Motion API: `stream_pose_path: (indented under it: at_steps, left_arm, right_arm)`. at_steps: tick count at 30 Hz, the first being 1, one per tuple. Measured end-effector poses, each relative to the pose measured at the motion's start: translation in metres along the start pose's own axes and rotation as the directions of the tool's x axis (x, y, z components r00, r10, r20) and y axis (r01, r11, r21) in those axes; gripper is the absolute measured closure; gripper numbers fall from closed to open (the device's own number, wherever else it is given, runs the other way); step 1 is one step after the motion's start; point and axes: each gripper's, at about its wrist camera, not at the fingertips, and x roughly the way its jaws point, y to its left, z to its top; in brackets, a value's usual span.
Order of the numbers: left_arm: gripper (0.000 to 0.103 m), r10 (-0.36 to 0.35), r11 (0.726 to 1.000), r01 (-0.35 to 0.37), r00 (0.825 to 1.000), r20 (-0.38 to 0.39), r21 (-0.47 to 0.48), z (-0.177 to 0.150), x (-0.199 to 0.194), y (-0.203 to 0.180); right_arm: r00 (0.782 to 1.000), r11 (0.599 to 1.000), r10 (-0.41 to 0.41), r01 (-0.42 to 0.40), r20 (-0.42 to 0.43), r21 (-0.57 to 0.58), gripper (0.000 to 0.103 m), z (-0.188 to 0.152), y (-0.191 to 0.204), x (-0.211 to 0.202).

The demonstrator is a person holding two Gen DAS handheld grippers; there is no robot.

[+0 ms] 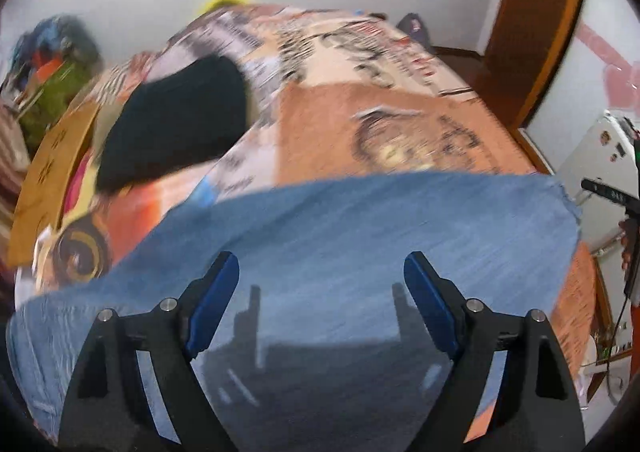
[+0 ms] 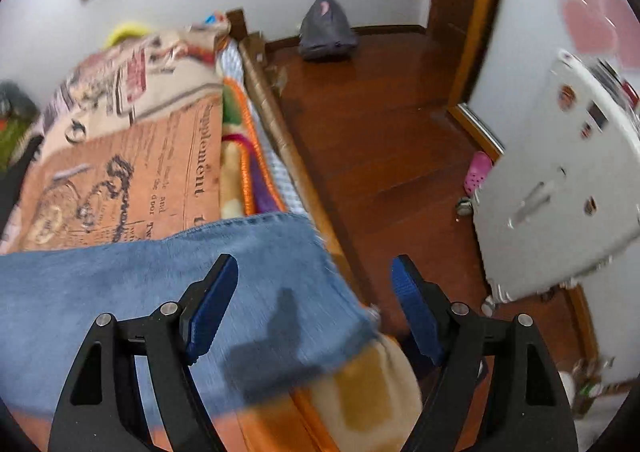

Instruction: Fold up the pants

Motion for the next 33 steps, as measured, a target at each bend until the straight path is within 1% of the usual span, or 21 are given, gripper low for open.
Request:
stream_pose_path:
  at_steps: [3,5,7,9,12,16,18,21,25,30,33]
  left_arm:
    - [0.018,-0.043,0.998,0.043,0.999,-0.005,0.043,0.018,0.009,-0.036]
    - [0.018,-0.073,0.995,0.075,0.997,-0.023,0.067,0.027,0.019,-0.061]
    - [0.018,-0.1,0.989,0.105,0.994,-0.054,0.102,0.032,0.035,-0.092]
    - [0.018,-0.111,0.984,0.122,0.99,-0.084,0.133,0.035,0.05,-0.117]
    - [0.018,-0.123,0.973,0.146,0.983,-0.134,0.18,0.034,0.074,-0.154]
    - [0.018,-0.107,0.959,0.154,0.974,-0.201,0.236,0.028,0.102,-0.197]
    - [0.018,-0.113,0.952,0.169,0.969,-0.221,0.254,0.025,0.111,-0.214]
    - [0.018,-0.105,0.941,0.17,0.969,-0.223,0.294,0.021,0.118,-0.232]
    - [0.011,-0.09,0.938,0.156,0.972,-0.217,0.31,0.015,0.122,-0.241]
    - [0.008,-0.095,0.94,0.156,0.973,-0.209,0.303,0.013,0.124,-0.243]
    - [0.007,-0.097,0.939,0.159,0.973,-0.209,0.304,0.013,0.126,-0.244]
  right_arm:
    - [0.999,0.998,0.035,-0.036,0.021,0.045,0.027,-0.02,-0.022,-0.023]
    - [0.998,0.996,0.059,-0.061,0.025,0.064,0.027,-0.03,-0.029,-0.026]
    - [0.996,0.993,0.083,-0.085,0.027,0.083,0.026,-0.039,-0.028,-0.022]
    - [0.993,0.986,0.119,-0.12,0.017,0.115,0.026,-0.054,-0.028,-0.019]
    - [0.984,0.969,0.181,-0.179,0.007,0.169,0.026,-0.062,-0.027,-0.008]
    - [0.97,0.948,0.241,-0.235,-0.002,0.214,0.026,-0.067,-0.023,0.005]
    - [0.965,0.939,0.263,-0.256,-0.003,0.228,0.026,-0.066,-0.021,0.013]
    - [0.958,0.929,0.286,-0.277,0.0,0.245,0.026,-0.063,-0.021,0.023]
    - [0.953,0.912,0.303,-0.292,0.007,0.288,0.026,-0.06,-0.025,0.038]
    - [0.94,0.878,0.341,-0.324,0.015,0.354,0.026,-0.059,-0.033,0.055]
    - [0.936,0.871,0.352,-0.336,0.021,0.358,0.027,-0.057,-0.032,0.061]
